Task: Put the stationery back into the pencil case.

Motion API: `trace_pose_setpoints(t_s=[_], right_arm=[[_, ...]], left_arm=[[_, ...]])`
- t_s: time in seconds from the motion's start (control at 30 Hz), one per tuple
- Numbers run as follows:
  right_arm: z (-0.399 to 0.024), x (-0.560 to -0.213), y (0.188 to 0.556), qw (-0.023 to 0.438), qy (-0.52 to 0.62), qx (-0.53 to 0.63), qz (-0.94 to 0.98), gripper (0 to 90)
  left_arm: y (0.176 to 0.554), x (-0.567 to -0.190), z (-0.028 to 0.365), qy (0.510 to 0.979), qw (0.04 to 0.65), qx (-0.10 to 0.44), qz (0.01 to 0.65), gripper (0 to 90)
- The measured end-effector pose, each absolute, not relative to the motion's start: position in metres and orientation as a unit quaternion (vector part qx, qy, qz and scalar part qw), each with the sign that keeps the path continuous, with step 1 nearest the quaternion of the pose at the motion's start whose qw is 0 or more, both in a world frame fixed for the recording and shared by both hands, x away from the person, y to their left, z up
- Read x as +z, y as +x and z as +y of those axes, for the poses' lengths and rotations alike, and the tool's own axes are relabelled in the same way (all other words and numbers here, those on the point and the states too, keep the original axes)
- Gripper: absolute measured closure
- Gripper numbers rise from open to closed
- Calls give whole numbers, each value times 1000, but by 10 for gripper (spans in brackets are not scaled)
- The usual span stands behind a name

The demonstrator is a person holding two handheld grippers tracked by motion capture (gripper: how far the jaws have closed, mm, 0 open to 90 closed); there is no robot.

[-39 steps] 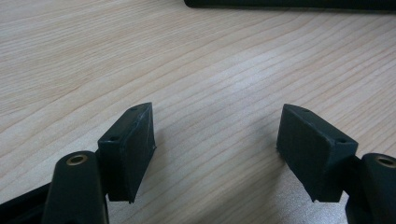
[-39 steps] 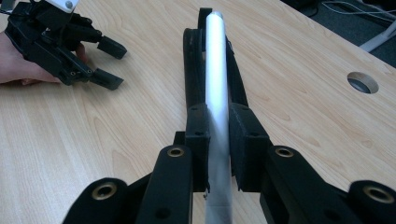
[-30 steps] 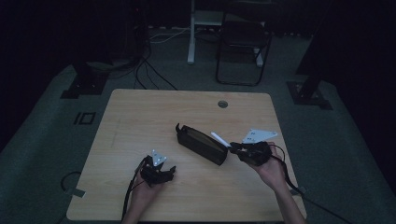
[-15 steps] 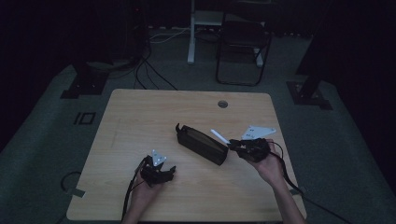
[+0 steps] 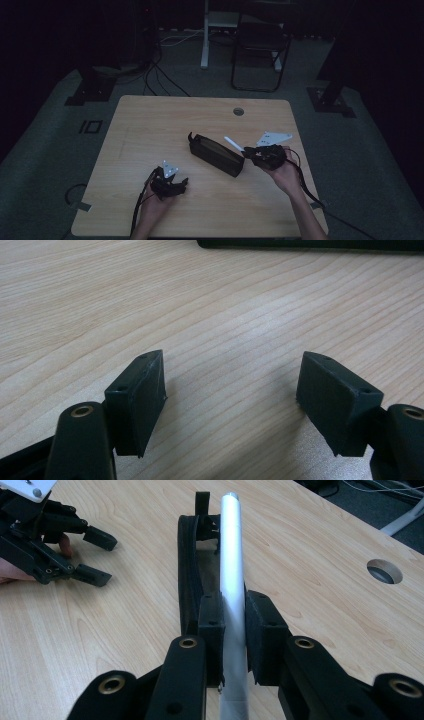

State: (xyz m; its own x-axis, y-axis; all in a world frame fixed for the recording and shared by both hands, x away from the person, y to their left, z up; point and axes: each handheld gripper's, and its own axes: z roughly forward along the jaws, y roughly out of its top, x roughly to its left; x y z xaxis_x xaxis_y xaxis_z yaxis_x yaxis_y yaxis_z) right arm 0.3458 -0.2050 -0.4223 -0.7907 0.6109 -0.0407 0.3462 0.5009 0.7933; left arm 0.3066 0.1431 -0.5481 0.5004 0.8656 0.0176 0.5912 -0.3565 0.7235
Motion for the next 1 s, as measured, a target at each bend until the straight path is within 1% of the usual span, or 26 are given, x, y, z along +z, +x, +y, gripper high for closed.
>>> trace_pose_setpoints(t_s=[0.5,1.0], right_arm=[[-201,-429,358,151,283,417,851,786],[-193,-433,365,150,281,412,854,786]], left_arm=[[307,-548,143,798,337,204,456,282],[307,-548,143,798,337,204,456,282]])
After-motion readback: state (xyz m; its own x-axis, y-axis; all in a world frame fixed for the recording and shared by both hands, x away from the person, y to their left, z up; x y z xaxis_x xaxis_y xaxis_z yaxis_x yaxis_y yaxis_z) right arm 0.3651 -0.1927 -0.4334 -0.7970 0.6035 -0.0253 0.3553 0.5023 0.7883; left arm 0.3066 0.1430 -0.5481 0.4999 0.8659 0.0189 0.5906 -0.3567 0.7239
